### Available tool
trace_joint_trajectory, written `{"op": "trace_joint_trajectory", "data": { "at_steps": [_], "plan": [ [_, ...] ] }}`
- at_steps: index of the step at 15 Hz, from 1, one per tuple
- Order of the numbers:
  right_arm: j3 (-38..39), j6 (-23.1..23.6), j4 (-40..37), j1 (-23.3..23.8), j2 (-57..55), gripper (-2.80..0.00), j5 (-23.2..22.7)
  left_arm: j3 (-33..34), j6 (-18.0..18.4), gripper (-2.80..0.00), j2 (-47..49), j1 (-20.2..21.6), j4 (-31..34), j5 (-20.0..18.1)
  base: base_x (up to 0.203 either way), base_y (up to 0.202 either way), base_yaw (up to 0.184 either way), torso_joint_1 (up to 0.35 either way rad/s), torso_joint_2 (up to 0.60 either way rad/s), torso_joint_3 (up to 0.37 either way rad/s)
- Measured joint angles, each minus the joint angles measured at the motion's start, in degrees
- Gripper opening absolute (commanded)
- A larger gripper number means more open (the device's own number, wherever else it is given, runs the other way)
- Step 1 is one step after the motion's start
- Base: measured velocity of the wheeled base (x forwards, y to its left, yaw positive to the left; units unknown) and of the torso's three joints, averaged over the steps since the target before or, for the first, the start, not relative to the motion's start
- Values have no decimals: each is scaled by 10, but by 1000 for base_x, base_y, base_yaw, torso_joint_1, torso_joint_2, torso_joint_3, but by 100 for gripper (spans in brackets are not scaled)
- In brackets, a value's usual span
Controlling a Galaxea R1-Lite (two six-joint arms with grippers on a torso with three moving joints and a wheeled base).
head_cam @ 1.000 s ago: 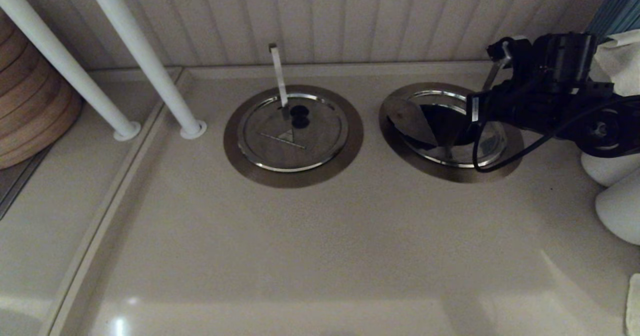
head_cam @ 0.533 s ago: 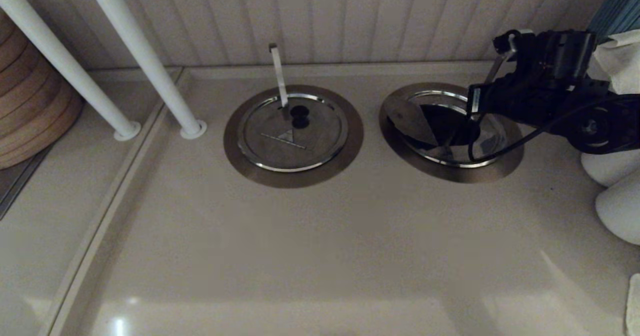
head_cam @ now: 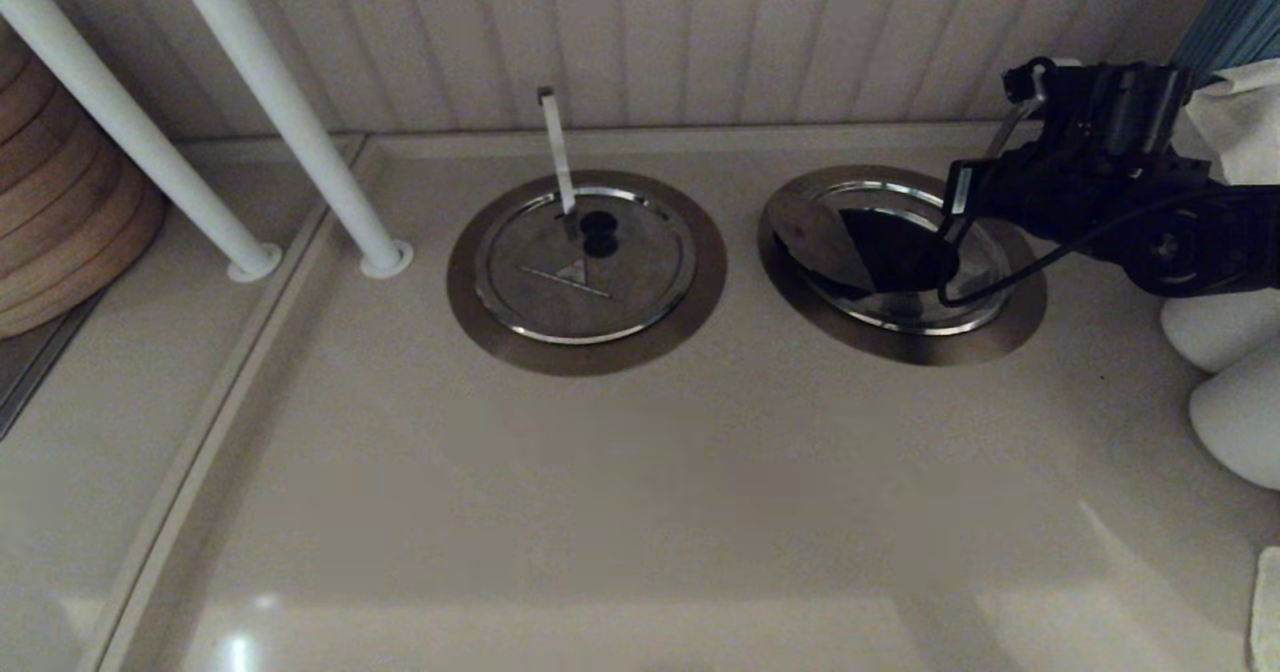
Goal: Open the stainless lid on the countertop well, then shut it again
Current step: Stir with a spoon
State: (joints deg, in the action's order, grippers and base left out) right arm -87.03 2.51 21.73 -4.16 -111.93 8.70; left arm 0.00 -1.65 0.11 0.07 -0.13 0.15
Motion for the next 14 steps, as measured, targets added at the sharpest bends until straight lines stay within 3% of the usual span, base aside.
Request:
{"op": "trace_joint_trajectory", "data": {
  "at_steps": [13,14],
  "plan": [
    [-11,-24,34,0,-9,-280,-1,0,0,-280,0,0,0,0,0,0,0,0,0,0],
    [-11,-24,40,0,-9,-50,-1,0,0,-280,0,0,0,0,0,0,0,0,0,0]
  ]
}}
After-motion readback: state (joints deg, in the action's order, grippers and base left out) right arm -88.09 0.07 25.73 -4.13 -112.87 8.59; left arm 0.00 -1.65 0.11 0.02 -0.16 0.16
